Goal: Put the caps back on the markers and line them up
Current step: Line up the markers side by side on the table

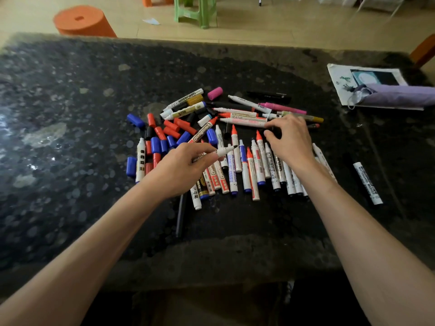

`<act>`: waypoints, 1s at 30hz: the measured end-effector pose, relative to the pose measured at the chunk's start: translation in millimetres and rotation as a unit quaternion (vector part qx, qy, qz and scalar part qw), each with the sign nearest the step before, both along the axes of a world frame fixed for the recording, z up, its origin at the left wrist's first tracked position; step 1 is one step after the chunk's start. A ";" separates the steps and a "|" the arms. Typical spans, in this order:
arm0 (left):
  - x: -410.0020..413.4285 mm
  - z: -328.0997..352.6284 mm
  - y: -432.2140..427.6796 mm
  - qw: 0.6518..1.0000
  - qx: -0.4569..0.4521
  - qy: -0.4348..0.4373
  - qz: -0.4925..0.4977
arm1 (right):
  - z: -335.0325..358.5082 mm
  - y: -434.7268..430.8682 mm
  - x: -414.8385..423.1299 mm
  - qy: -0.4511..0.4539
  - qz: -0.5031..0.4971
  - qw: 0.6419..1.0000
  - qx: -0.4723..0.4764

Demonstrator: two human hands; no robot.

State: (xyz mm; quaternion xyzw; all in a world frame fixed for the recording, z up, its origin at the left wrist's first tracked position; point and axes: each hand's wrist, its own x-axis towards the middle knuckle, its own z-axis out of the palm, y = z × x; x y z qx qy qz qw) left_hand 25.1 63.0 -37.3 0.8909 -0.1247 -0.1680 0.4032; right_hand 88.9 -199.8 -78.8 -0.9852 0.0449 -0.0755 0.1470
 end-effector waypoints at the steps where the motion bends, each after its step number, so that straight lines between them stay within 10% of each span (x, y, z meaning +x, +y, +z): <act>1: 0.2 -1.0 1.6 1.000 0.001 -0.001 0.001 | -0.3 2.4 2.0 -0.001 -0.003 1.000 -0.011; 11: -0.7 -1.8 5.2 0.999 0.024 -0.017 0.019 | 5.6 5.2 5.5 -0.023 -0.004 0.997 -0.072; 17: 1.5 -2.0 7.2 0.999 0.038 -0.012 0.015 | 30.0 13.9 -19.9 0.016 0.096 0.965 0.244; 30: 3.2 -4.5 -8.4 0.999 0.034 -0.005 0.002 | 38.5 5.3 -80.6 0.092 0.154 0.924 0.337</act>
